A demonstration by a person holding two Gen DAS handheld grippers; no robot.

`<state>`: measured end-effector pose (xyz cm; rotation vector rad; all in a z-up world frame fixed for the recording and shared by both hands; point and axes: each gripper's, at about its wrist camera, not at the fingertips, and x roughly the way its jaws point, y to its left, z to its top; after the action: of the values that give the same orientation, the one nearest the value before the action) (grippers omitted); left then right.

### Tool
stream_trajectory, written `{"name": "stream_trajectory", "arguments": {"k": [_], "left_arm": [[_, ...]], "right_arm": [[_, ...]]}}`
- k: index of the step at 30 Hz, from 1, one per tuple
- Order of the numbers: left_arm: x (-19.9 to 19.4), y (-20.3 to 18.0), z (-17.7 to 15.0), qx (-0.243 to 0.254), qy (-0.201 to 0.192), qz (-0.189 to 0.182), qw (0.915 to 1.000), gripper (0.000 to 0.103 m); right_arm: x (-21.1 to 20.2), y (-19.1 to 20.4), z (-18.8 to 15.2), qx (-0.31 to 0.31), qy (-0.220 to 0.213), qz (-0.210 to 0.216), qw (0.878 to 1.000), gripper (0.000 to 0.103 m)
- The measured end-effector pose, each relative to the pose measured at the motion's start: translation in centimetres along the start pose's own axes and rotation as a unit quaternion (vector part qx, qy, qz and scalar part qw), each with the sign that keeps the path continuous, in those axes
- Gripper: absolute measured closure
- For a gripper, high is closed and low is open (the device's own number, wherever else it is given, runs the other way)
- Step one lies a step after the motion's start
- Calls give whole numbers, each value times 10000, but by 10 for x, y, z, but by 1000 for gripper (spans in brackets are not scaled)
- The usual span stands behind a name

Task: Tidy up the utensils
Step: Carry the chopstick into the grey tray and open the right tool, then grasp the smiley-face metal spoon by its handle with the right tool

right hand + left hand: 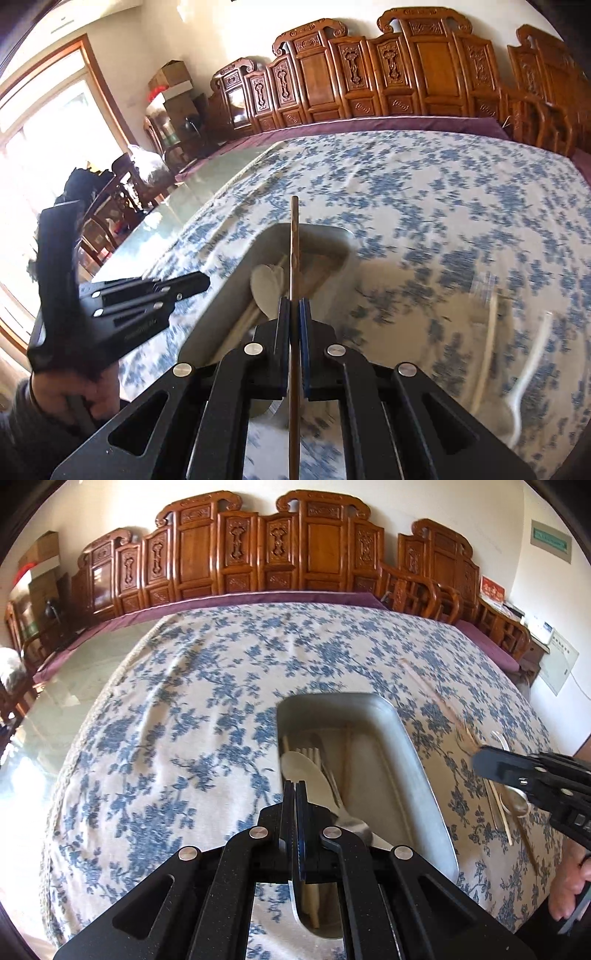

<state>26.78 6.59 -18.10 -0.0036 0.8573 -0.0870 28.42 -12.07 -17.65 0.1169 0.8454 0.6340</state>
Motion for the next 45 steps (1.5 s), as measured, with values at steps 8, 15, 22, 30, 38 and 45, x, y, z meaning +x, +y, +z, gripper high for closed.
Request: {"name": "stream_trajectory", "arguments": {"k": [8,15,22,30,38,45], "left_arm": [[-9,17,4,-151,-137,49,9998,103],[-11,22,5,-219,-153,55,9996,102],[-12,23,5,-237,-163,26,9996,102],[-11,18,5,-249,-131,-24,9996,102],[-9,-9,5,-40,-130,-195,9997,89],[-8,-42,6,163,-140,-391,9990,63]], "right_arm": [[37,16,23,261,36,163,9995,97],[62,19,27,505,17,131,9986,97],[82,18,11,438,225,-57,9988,97],[71,12,8,282,158,-202,9993,93],[0,-28,8,-75,-264,-760,9967,91],[-48,-80,-7,-298,-262,-1426,9890,89]]}}
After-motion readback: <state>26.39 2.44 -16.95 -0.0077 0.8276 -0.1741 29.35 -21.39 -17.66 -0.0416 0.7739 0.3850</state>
